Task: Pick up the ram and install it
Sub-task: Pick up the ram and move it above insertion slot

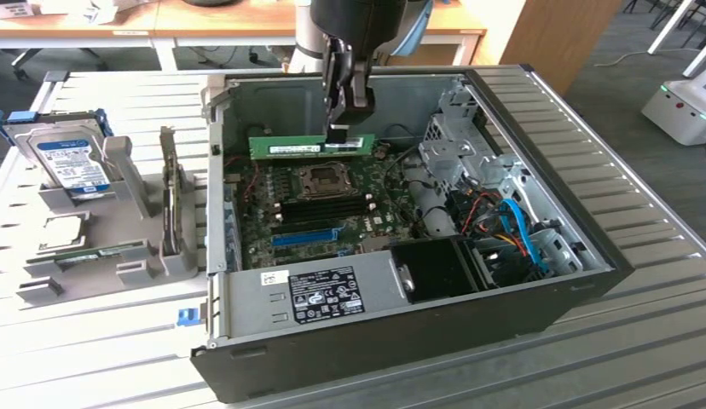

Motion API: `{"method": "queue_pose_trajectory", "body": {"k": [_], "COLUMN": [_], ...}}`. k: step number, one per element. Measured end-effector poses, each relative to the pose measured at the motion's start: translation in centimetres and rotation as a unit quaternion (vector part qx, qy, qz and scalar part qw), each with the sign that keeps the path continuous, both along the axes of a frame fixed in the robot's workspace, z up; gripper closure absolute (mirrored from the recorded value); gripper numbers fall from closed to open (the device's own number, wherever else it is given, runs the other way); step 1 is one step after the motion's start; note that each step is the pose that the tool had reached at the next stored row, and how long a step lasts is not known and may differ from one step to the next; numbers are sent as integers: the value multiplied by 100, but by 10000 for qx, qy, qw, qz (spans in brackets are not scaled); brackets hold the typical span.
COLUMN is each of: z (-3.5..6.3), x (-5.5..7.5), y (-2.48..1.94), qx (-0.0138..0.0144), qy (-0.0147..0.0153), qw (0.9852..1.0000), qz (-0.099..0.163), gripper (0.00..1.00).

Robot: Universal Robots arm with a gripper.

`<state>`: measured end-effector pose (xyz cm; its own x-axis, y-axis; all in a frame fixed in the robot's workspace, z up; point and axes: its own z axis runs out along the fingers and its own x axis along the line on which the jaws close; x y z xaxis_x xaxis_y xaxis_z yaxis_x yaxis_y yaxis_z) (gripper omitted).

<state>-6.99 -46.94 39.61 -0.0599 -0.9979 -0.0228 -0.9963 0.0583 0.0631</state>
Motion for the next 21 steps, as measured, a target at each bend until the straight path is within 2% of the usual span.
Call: {"method": "queue_pose_trajectory", "body": {"k": [21], "z": [-4], "x": [98], "y": [0], "qx": [0], "qy": [0], "qw": [10000], "qz": [0], "gripper": [88]}}
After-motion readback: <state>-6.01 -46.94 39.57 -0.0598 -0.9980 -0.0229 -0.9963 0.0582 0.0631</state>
